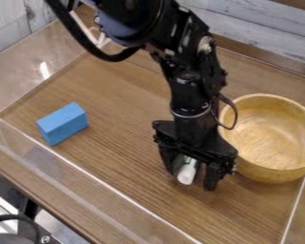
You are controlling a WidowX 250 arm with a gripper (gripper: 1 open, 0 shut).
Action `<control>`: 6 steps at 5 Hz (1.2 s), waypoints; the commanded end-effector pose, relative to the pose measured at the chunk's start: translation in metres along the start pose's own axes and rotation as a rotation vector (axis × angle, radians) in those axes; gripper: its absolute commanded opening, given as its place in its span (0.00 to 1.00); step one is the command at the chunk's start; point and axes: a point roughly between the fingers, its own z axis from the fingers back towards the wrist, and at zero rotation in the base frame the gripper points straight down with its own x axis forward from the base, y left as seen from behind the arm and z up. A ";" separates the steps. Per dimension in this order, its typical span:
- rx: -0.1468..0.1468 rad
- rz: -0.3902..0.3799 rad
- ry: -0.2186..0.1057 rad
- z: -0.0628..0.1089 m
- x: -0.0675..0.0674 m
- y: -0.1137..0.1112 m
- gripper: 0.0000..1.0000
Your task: Put the green marker in the brown bowl
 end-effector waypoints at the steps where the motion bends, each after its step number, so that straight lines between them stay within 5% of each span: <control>1: -0.002 -0.003 -0.040 0.008 0.008 -0.002 0.00; 6: 0.021 0.008 -0.022 0.040 0.010 -0.006 0.00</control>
